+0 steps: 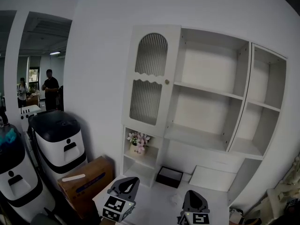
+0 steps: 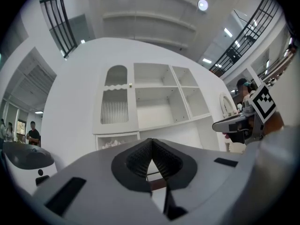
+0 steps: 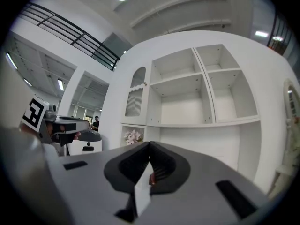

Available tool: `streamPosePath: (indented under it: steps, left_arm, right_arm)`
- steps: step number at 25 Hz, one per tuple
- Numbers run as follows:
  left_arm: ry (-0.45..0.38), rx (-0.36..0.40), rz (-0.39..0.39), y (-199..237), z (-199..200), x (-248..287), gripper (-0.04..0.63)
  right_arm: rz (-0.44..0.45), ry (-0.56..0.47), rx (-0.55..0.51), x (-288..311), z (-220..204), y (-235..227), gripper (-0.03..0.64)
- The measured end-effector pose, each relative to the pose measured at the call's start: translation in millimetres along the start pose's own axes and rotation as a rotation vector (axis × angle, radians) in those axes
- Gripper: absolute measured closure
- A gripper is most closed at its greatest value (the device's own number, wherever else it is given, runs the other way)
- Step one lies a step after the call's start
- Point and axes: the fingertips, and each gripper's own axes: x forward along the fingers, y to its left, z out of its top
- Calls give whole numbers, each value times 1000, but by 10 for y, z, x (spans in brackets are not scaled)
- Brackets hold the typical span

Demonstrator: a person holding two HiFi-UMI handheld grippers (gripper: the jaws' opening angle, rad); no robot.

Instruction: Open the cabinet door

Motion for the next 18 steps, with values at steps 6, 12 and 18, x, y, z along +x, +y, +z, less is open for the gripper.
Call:
streamPosePath:
  steps: [6,12,18]
  left_arm:
    - [8,-19,-4,-223,-1,47,588]
    - [6,9,8,-417,8,92,588]
    - [13,4,31,-453,71,138,588]
  right_arm:
    - [5,-3,-18,-97,-18,-168,595]
    - [16,-2,-10,-166,-50,-309,595]
    - [36,7,-28,-151,-39,-384,595]
